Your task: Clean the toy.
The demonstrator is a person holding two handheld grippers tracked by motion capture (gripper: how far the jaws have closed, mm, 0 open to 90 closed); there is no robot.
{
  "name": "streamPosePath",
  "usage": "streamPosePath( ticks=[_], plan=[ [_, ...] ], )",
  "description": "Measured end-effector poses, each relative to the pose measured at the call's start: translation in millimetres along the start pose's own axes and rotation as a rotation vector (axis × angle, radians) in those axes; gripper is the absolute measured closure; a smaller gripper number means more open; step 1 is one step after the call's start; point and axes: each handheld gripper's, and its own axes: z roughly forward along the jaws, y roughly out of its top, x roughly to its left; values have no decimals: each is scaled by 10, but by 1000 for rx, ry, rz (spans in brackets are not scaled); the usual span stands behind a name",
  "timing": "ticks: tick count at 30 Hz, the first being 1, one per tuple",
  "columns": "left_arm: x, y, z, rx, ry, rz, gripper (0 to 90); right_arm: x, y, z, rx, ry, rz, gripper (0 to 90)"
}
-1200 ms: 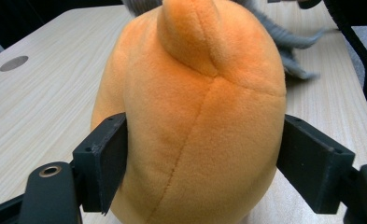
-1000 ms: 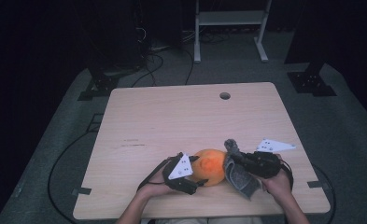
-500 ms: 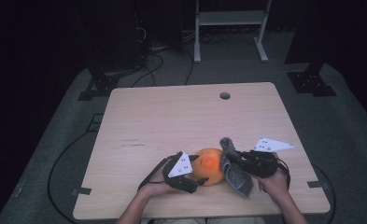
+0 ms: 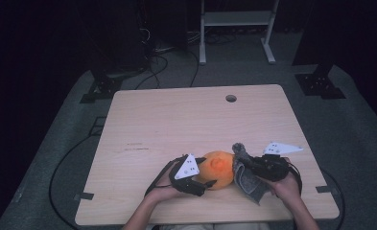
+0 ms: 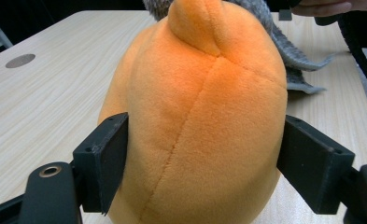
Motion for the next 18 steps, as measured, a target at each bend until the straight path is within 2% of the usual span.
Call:
streamPosePath(
  ticks=[1,3,5,6,8,10,12,13,14,16,18],
  plan=[
    [6,-2,-2,-2,-2,0,217,33,29,-22,-18,12,-8,759],
    [10,-11,-9,-13,-21,6,199,129,113,-54,-64,71,-34,757],
    [28,-20,-41,-22,-36,14,165,192,152,-30,-61,105,-49,755],
    [42,-19,-64,-30,-38,8,150,206,150,-2,-43,108,-60,756],
    [79,-15,-100,-42,-32,-15,121,220,115,57,-13,84,-82,757],
    [116,-23,-107,-43,-24,-40,103,192,97,59,-17,87,-62,757],
    [115,-41,-52,-11,-26,-50,102,168,86,50,-16,79,-60,757],
    [108,-50,-16,16,-36,-48,105,163,78,50,-16,85,-53,757],
    [97,-61,13,20,-40,-47,112,158,71,51,-13,85,-57,757],
    [91,-82,29,-2,-39,-55,138,137,60,48,-4,69,-55,757],
    [97,-90,30,-13,-31,-56,194,69,37,44,6,61,-30,756]
  ],
)
